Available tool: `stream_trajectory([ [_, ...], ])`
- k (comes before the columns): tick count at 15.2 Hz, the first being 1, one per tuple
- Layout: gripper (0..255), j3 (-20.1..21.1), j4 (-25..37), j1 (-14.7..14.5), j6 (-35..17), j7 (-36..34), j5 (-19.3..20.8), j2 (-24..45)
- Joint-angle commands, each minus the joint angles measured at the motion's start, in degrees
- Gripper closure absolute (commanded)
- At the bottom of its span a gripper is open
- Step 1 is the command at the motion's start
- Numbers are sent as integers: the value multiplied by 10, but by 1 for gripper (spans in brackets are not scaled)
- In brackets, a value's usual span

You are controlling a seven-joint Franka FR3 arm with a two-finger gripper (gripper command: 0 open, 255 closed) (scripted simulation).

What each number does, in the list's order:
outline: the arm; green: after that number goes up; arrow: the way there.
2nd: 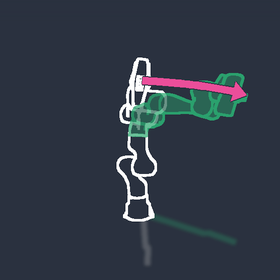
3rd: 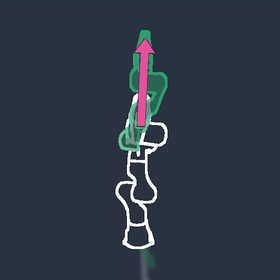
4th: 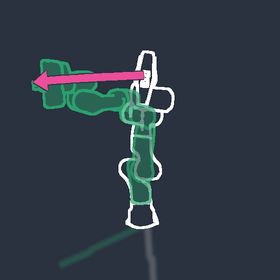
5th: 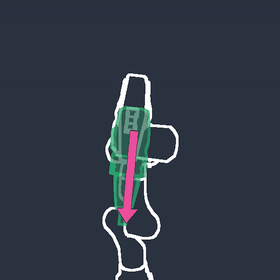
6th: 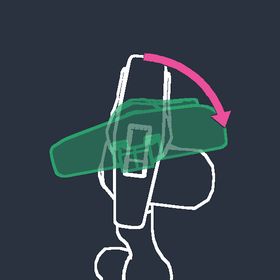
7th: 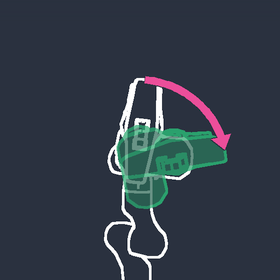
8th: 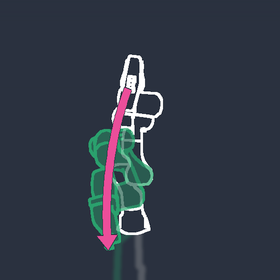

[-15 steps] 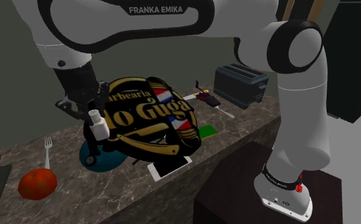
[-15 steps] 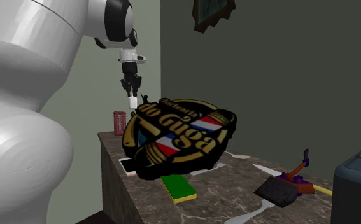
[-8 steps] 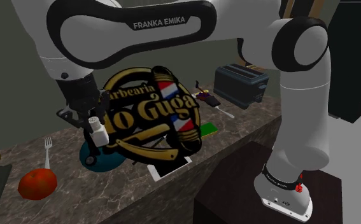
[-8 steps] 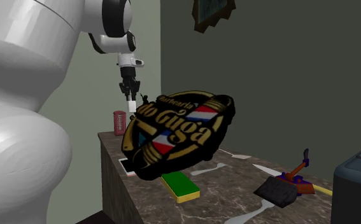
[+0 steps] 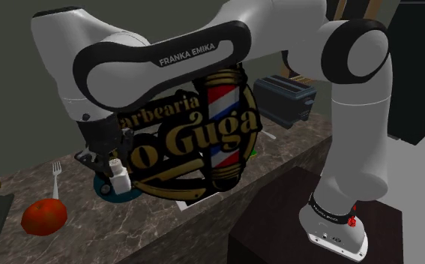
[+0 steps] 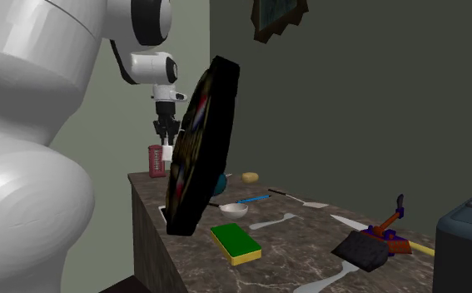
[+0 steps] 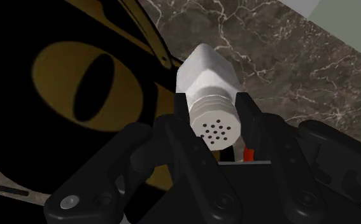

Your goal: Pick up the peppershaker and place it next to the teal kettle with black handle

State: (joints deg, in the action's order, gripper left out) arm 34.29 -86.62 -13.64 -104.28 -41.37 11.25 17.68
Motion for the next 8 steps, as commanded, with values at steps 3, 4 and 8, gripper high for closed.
stream_trajectory([
  [3,255,-16,-19,-1,-6,3,35,10],
  [4,255,-16,-26,0,-13,2,36,11],
  [8,255,-26,-52,-6,-43,-1,37,13],
])
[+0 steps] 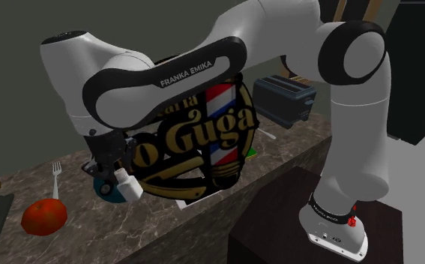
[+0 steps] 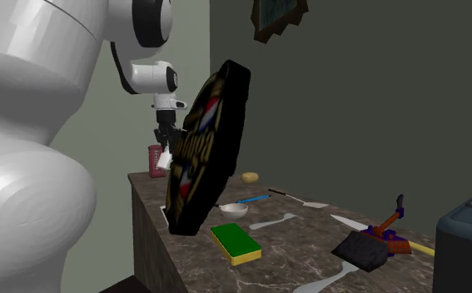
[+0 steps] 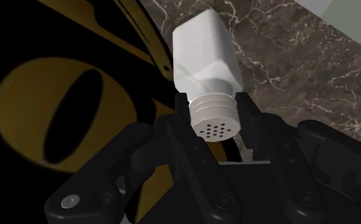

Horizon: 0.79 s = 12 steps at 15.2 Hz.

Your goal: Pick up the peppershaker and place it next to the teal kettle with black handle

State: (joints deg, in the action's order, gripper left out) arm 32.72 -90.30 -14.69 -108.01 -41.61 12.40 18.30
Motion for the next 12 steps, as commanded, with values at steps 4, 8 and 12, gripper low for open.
stream_trajectory([
  [4,255,-25,-38,-5,-34,-1,26,11],
  [8,255,-45,-58,-20,-62,-2,25,17],
  [12,255,-69,-77,-39,-90,-3,23,23],
])
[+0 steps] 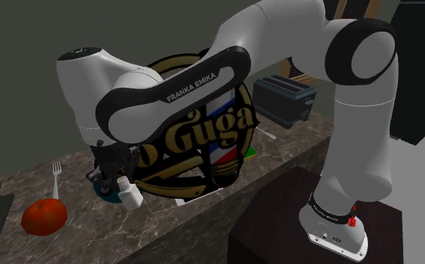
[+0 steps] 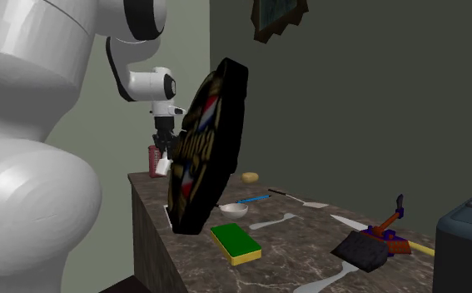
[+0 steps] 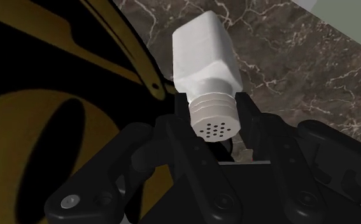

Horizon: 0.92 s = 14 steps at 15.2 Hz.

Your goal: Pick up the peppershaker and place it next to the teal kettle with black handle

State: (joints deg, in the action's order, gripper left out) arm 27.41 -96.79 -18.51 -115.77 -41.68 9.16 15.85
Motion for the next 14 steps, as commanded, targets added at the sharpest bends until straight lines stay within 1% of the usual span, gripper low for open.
stream_trajectory([
  [1,255,-21,-16,-5,-19,-3,56,50],
  [4,255,-38,-31,-18,-45,-5,57,59],
  [12,255,-76,-31,-51,-48,5,40,54],
  [13,0,-76,-27,-50,-43,8,40,55],
  [14,0,-75,-30,-51,-42,5,40,50],
])
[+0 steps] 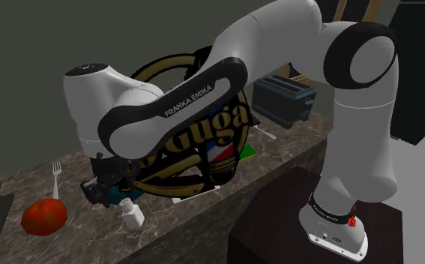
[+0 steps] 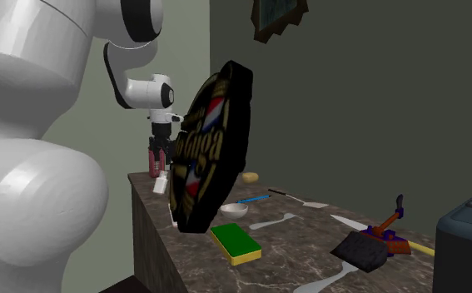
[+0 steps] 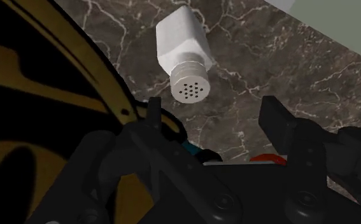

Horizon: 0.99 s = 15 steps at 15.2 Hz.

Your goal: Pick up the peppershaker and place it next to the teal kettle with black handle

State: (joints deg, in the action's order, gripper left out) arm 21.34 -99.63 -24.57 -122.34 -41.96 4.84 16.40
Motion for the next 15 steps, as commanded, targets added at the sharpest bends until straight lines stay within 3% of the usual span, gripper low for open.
stream_trajectory([
  [1,0,-8,-19,3,23,-6,80,27],
  [3,0,-6,-47,13,26,6,65,-7],
  [4,0,-24,-3,2,17,10,80,48],
  [8,0,-41,33,-18,78,25,57,19],
  [15,0,-89,33,-60,76,35,41,15],
])
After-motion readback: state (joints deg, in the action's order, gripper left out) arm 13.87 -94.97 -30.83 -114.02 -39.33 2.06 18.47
